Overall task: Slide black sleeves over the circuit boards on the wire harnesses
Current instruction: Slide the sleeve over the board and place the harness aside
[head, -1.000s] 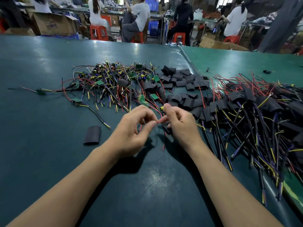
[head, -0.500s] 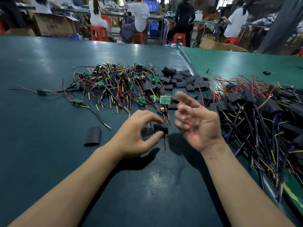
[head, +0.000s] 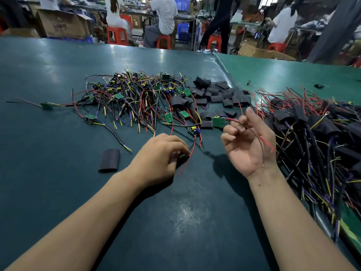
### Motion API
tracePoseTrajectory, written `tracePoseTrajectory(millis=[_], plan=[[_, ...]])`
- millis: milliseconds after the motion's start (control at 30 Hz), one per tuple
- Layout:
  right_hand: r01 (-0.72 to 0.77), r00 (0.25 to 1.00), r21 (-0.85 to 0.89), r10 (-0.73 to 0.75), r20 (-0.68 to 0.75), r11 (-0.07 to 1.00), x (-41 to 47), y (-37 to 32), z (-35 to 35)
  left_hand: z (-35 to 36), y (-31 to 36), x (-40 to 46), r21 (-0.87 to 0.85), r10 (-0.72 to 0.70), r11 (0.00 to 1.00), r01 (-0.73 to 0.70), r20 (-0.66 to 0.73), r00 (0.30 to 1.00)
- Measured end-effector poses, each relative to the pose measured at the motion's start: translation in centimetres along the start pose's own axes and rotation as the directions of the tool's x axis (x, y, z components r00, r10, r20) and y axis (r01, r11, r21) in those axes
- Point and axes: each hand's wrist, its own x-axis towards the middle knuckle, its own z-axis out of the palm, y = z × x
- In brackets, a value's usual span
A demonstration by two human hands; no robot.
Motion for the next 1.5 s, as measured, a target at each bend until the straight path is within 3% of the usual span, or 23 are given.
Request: tracePoseTrajectory(millis=[200,300,400,467,533,600,667,767,833,933,1100,1233,1300,1400,1500], plan=[[-0.026,1.000,0.059,0.026,0.001,0.998,0.6,0.4,-0.9,0.0,-0.5,0.3,-0.035,-0.094,0.995,0.091,-0.108,0.990],[-0.098,0.992,-0.215,0.078,-0.099,0.972,1.0,0.6,-1.0,-0.1,-0.5,0.2,0.014,-0.130,0.991,0.132,-0.122,0.984],[-0.169,0.984,-0.464,0.123,-0.127,0.869,0.7,1.2,-0.8,-0.7,-0.8,0.0,-0.003,-0.078,0.997,0.078,-0.089,0.993],[-0.017,0.996,-0.722,-0.055,-0.076,0.691,0.5,1.7,-1.0,-1.4,-1.2,-0.1,-0.039,-0.053,0.998,0.052,-0.041,0.998],[0.134,0.973,-0.921,-0.224,0.053,0.365,0.4,2.4,-1.3,-1.7,-1.3,-0.3,-0.025,-0.045,0.999,0.045,-0.014,0.999],[0.142,0.936,-0.989,-0.330,0.122,0.040,0.5,2.9,-1.4,-1.7,-1.3,-0.3,-0.015,-0.037,0.999,0.037,-0.005,0.999],[0.120,0.939,-0.987,-0.312,0.147,-0.103,0.6,3.2,-1.4,-1.5,-1.4,-0.2,-0.013,-0.031,0.999,0.031,-0.006,1.000],[0.133,0.977,-0.941,-0.116,0.177,-0.312,0.6,3.9,-1.5,-1.4,-1.5,-0.2,-0.013,-0.026,1.000,0.026,-0.024,0.999],[0.170,0.975,-0.906,-0.067,0.211,-0.387,0.5,4.2,-1.3,-1.4,-1.5,-0.2,-0.027,-0.018,0.999,0.017,-0.014,1.000],[0.219,0.968,-0.917,-0.045,0.247,-0.333,0.5,4.2,-1.1,-1.4,-1.5,-0.2,-0.029,-0.022,0.999,0.021,-0.029,0.999],[0.256,0.964,-0.900,0.031,0.262,-0.353,0.4,4.7,-0.8,-1.2,-1.5,-0.3,-0.045,-0.082,0.996,0.078,-0.099,0.992],[0.284,0.946,-0.903,-0.060,0.319,-0.324,0.6,4.8,-0.8,-1.2,-1.6,-0.3,-0.050,-0.102,0.994,0.096,-0.128,0.986],[0.310,0.921,-0.936,-0.190,0.339,-0.168,0.4,4.9,-0.5,-1.2,-1.6,-0.3,-0.054,-0.128,0.991,0.120,-0.167,0.978],[0.308,0.897,-0.939,-0.377,0.232,0.155,0.5,4.2,0.1,-1.3,-1.6,-0.3,-0.087,-0.162,0.985,0.146,-0.216,0.963],[0.381,0.860,-0.803,-0.494,0.126,0.459,0.5,3.4,0.4,-1.4,-1.7,-0.3,-0.146,-0.175,0.979,0.145,-0.225,0.959]])
